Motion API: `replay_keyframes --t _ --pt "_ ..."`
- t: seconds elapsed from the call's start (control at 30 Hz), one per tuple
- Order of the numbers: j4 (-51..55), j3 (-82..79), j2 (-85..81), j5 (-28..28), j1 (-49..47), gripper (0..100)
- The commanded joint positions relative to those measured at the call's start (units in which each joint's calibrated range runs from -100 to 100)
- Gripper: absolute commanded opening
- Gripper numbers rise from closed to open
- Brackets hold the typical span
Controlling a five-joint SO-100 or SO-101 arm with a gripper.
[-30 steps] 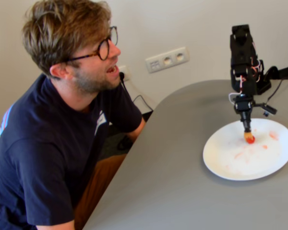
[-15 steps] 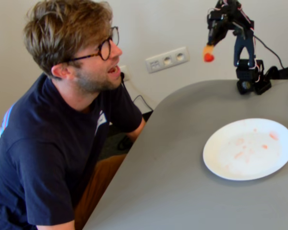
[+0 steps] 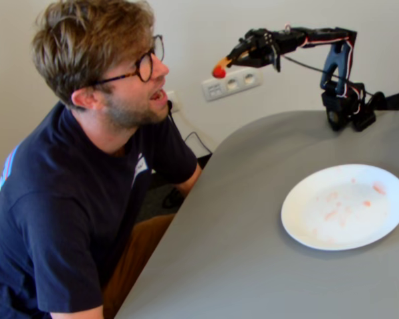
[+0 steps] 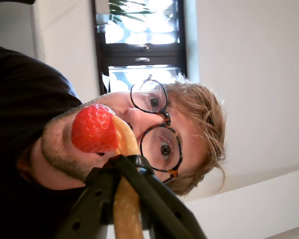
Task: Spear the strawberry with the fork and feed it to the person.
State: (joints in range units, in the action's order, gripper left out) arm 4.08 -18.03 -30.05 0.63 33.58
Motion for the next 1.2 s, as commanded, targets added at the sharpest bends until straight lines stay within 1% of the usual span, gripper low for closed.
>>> replay_keyframes --t 0.0,0.13,0.2,0.23,0.33,0.63,0.7,0.87,1.17 --pt "-5.5 2.9 5.9 -0.3 1.7 1" --pt "-6.0 12.5 15.3 -0.5 3.1 1" --pt "-5.6 25.1 24.0 -3.9 6.0 1" --pt "-5.6 29.5 26.5 -4.7 7.6 1" --pt "-5.6 36.1 30.9 -5.0 9.6 1" --pt "-5.7 48.0 39.7 -5.2 12.5 1" --pt "-5.7 53.7 44.9 -8.0 13.9 1" --pt "-5.7 60.9 53.8 -8.2 14.0 1" --pt "-5.7 63.1 57.9 -8.2 14.0 1"
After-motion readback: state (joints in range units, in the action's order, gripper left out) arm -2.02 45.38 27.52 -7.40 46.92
